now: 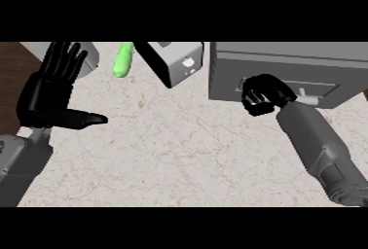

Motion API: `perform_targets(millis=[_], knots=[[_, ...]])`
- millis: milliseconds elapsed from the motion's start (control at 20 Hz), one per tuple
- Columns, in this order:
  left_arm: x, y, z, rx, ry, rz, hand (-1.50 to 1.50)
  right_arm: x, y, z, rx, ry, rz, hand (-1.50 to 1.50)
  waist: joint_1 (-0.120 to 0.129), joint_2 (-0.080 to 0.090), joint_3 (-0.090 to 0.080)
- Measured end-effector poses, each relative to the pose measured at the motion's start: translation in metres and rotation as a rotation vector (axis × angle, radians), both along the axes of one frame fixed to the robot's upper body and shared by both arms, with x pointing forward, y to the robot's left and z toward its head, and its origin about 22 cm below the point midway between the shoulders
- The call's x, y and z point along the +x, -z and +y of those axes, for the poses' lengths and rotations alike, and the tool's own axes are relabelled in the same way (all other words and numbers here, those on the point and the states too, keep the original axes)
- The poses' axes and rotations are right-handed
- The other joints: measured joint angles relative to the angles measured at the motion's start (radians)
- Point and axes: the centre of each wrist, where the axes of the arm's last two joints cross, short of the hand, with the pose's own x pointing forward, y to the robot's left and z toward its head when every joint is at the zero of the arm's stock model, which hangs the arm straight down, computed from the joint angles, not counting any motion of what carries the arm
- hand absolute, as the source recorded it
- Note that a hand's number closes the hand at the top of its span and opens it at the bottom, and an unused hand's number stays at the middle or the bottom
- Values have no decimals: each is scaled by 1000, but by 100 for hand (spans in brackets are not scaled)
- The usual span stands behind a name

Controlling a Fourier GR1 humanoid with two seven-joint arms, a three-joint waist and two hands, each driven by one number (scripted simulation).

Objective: Pick up the cup, place it into the drawer and close the drawer

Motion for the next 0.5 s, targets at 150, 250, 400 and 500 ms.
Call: perform_targets(millis=[150,250,400,500], knots=[[-1,1,-4,0,19,-2,-150,-1,0,-6,32,-18,5,150,7,1,0],[-1,2,-4,-5,23,0,-150,0,0,-10,54,-32,11,150,9,3,0],[-2,7,-5,-13,32,7,-150,-1,1,-14,85,-39,4,150,14,6,0],[-2,9,-8,-14,35,9,-150,-1,1,-14,98,-39,-1,150,13,7,0]])
